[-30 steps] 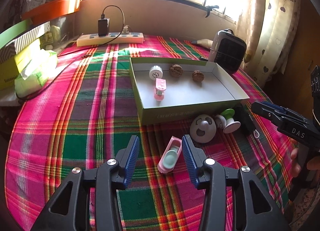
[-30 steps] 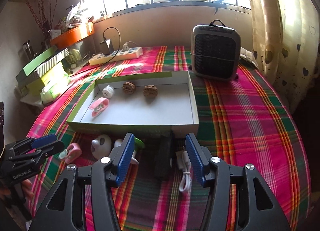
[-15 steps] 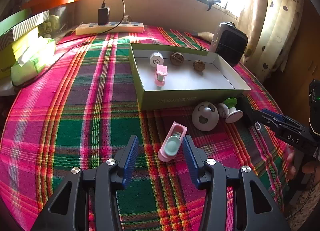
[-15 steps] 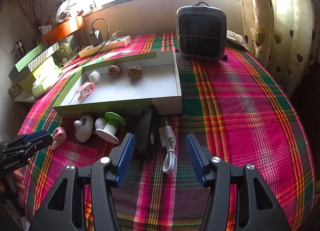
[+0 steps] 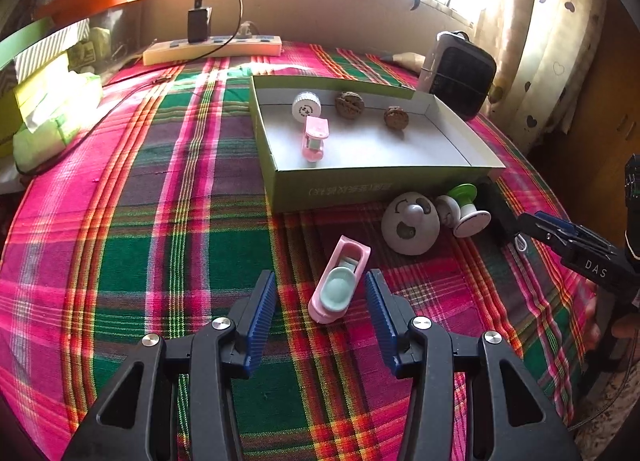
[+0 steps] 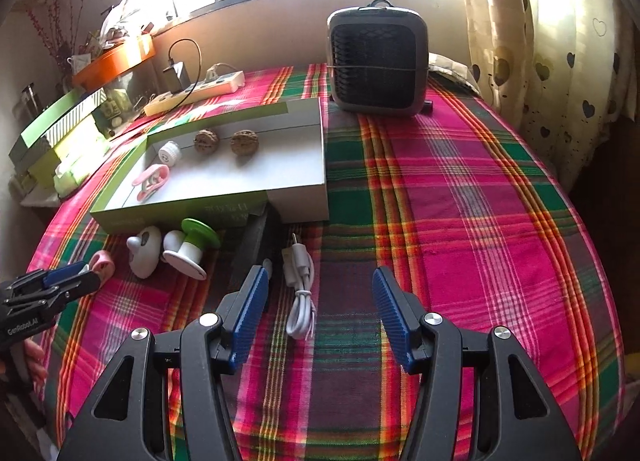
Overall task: Organize objects
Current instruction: 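Grasp the pink-and-mint clip with the left gripper while the right grasps the white USB cable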
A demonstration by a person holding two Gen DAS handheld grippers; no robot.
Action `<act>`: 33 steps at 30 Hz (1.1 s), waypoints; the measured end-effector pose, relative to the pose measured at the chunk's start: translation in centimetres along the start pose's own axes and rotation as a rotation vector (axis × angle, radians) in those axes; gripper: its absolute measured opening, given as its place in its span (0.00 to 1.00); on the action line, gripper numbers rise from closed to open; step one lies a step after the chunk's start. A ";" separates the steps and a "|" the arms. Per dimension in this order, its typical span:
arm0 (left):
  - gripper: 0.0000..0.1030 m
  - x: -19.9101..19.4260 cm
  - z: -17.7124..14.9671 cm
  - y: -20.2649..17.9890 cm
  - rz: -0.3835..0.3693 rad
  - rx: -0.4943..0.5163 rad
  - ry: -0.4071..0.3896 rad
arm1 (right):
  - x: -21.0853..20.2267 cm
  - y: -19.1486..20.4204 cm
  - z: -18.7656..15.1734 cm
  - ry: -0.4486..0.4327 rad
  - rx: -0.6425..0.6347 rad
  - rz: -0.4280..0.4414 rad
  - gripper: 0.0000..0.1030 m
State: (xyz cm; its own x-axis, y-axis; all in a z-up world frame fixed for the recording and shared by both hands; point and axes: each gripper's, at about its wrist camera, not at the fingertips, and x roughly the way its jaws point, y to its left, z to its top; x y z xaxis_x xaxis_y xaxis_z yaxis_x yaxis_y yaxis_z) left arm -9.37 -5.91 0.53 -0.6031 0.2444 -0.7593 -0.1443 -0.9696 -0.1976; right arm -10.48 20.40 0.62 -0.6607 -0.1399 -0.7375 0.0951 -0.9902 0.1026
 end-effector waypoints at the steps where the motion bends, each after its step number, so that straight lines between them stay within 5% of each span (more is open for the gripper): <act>1: 0.43 0.1 0.0 -0.1 0.003 0.002 0.001 | 0.3 0.0 0.0 0.010 -0.004 -0.003 0.54; 27: 0.43 1.5 1.1 -1.4 0.144 0.066 -0.006 | 2.5 1.0 0.8 0.073 -0.134 -0.030 0.54; 33: 0.36 1.6 1.2 -1.5 0.166 0.073 -0.007 | 2.4 0.7 0.8 0.066 -0.113 -0.040 0.40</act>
State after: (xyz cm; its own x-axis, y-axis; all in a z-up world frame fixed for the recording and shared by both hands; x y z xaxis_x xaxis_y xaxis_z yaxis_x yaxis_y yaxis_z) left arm -11.04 -4.03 0.33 -0.6289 0.0816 -0.7732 -0.0991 -0.9948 -0.0244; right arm -12.61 19.34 -0.50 -0.6159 -0.0963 -0.7819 0.1558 -0.9878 -0.0011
